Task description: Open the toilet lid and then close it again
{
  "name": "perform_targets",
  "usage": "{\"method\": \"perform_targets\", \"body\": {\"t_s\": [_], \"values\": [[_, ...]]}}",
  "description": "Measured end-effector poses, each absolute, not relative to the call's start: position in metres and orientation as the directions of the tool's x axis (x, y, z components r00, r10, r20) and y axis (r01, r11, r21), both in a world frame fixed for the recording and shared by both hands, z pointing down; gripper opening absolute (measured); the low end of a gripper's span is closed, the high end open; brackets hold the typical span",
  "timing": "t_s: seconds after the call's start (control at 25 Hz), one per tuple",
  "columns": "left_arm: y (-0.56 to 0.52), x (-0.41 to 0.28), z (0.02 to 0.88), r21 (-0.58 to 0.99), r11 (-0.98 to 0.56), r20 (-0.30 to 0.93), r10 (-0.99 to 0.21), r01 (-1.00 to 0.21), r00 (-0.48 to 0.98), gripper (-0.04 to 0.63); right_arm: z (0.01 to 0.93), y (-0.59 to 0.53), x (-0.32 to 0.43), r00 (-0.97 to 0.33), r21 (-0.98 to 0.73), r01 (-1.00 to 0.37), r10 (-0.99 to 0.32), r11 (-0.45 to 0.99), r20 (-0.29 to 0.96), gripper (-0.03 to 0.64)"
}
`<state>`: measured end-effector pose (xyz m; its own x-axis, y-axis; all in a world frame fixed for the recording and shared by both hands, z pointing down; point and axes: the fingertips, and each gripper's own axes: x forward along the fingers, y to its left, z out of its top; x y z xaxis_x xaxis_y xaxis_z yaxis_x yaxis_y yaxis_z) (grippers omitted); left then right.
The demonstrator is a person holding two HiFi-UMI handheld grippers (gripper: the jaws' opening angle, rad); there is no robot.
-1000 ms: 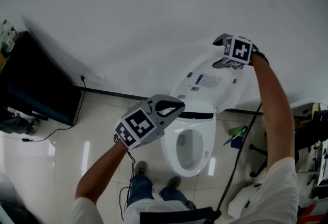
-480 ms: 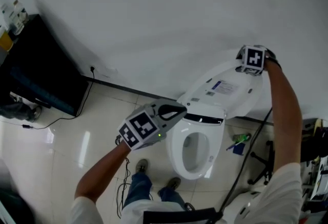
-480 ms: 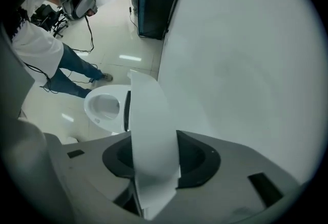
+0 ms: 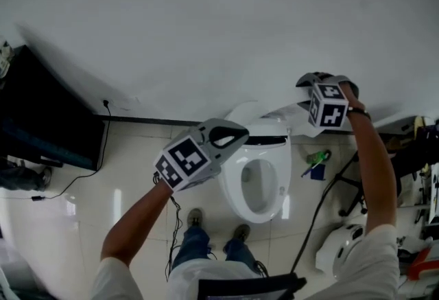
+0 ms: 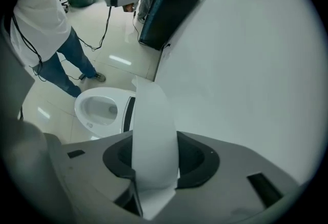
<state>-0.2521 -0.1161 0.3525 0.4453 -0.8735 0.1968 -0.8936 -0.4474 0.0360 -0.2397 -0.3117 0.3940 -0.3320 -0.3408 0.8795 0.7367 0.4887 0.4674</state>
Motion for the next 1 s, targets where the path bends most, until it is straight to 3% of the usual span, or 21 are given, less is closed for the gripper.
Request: {"method": "perform_targets", "body": {"t_s": [0.32,0.48,1.0], "values": [[-0.094,-0.195,0.378,0.025,-0.603,0.234,-0.772,-0.797,0.591,0.003,0.440,-0.203,-0.120,-0.519,0.705,0.588,-0.484,0.396,0.705,0.170],[-0.079,-0.165,0.395,0.066,-0.631,0.231,-0.744,-0.773,0.627,0.003,0.486,-0.147,-0.061,-0.552,0.756,0.534,-0.522,0.377,0.650,0.186],[-0.034,-0.091,0.477,0.051,-0.573,0.146,-0.806,-0.818,0.574,0.003,0.709,-0.009,0.074,-0.553,0.671,0.446,-0.407,0.592,0.727,0.291]]}}
